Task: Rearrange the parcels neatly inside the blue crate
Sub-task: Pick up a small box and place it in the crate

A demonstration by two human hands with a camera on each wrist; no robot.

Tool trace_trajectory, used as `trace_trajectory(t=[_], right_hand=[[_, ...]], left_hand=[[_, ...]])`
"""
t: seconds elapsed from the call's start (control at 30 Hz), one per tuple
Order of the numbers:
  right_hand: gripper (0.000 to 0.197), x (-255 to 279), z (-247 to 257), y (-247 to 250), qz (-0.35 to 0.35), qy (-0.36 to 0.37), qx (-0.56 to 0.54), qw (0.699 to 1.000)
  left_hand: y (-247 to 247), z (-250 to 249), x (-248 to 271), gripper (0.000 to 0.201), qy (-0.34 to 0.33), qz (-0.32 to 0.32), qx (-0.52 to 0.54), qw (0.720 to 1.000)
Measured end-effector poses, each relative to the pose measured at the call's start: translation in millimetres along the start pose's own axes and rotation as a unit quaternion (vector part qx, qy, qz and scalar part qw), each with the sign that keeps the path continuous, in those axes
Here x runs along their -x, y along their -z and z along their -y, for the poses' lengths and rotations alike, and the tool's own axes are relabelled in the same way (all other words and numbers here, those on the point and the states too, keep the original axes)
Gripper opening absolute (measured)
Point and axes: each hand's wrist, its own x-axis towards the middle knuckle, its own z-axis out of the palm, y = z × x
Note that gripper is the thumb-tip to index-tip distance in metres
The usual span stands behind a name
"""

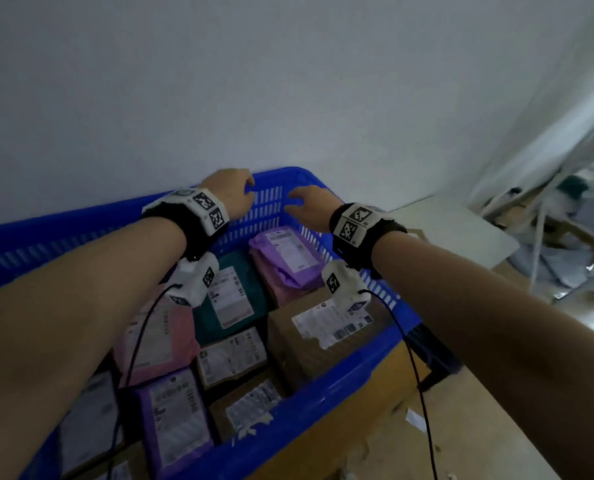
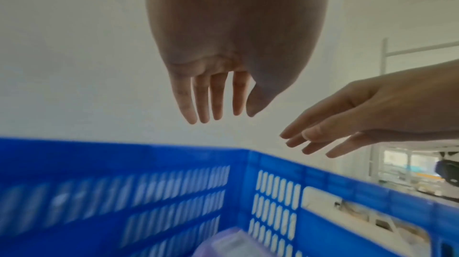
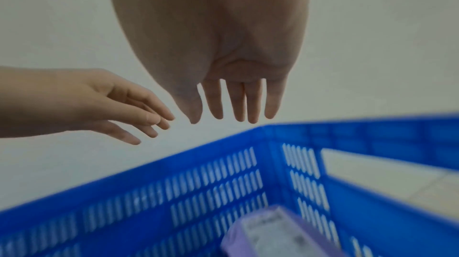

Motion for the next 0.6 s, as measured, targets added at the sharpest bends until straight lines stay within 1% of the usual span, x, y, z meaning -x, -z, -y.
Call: trace_trajectory(t=[0.13,0.23,0.27,0.43,0.6], right_hand=[[0.048,13,-56,48,-0.042,-0.012,-0.006,0.999],[0.048,22,-112,78,-0.063,-0.032,0.005,0.997],[0.048,24,-120,82,-0.061,-0.037,0.01,0.997],[0.049,41,-213,107,-0.054,-0.077,0.011,0.995],[0.048,44,-302,107,-0.037,-0.113,-0.011,0.993]], left_hand=[[2,-79,-30,0.037,-0.031,-0.025,0.011,0.999],[-10,-144,-50,0.036,-0.043,-0.029,0.033,0.998],[-13,-153,-52,0.036,-0.038,-0.026,0.039,0.998],[-56,-240,-81,0.035,-0.037,0.009,0.056,0.998],[-104,-312,-109,0.036,-0.022,0.07,0.068,0.995]])
